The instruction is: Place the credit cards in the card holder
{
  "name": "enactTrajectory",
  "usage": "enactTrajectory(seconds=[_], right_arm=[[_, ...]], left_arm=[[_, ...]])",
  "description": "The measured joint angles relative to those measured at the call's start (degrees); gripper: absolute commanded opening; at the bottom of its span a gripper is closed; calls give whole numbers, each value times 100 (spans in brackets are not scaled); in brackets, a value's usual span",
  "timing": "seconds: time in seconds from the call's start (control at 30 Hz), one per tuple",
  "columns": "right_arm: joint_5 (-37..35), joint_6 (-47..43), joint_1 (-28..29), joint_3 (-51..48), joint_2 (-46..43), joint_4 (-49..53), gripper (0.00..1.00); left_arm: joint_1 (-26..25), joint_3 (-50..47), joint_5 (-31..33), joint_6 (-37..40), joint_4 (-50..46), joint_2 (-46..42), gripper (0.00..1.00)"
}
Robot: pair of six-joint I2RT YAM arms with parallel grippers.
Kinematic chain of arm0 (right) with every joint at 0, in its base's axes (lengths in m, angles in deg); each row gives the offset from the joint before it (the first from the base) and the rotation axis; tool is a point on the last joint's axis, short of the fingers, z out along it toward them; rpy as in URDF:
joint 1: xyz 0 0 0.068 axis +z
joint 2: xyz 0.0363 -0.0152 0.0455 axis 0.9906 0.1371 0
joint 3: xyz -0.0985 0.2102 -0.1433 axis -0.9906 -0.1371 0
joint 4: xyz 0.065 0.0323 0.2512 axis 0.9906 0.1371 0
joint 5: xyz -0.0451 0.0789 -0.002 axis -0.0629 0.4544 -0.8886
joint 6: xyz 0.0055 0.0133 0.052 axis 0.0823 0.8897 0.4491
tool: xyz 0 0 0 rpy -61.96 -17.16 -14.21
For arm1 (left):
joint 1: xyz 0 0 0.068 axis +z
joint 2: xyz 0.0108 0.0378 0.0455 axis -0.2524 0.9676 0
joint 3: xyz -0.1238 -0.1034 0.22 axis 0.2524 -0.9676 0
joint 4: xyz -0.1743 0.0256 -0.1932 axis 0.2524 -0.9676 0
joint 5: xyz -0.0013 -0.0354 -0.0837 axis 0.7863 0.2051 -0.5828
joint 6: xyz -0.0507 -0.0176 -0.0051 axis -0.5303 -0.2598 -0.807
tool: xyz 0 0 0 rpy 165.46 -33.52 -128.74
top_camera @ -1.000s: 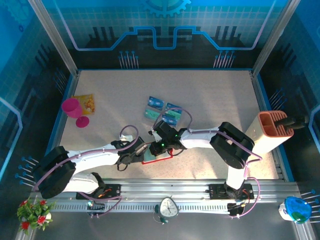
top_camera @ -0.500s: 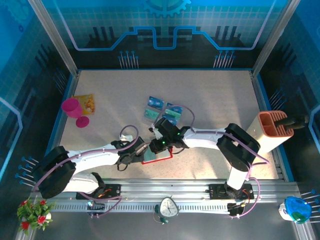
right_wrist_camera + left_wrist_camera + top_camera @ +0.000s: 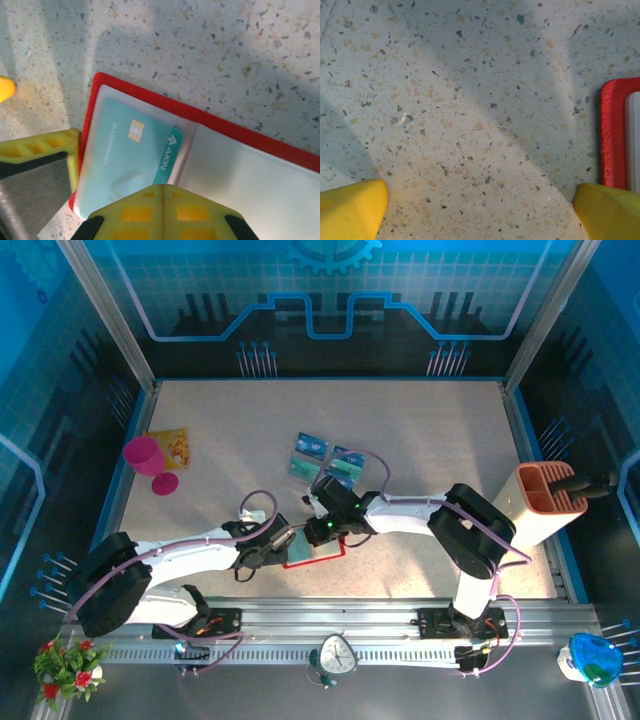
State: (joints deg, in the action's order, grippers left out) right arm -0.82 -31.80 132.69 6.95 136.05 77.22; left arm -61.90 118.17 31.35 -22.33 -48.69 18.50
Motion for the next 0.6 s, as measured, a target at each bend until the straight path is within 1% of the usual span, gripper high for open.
enactTrajectory(seconds=[0.6], right_arm=[[-7, 2, 103, 131, 197, -4, 0]], left_arm=[[0, 0, 0, 4, 2, -2, 99]])
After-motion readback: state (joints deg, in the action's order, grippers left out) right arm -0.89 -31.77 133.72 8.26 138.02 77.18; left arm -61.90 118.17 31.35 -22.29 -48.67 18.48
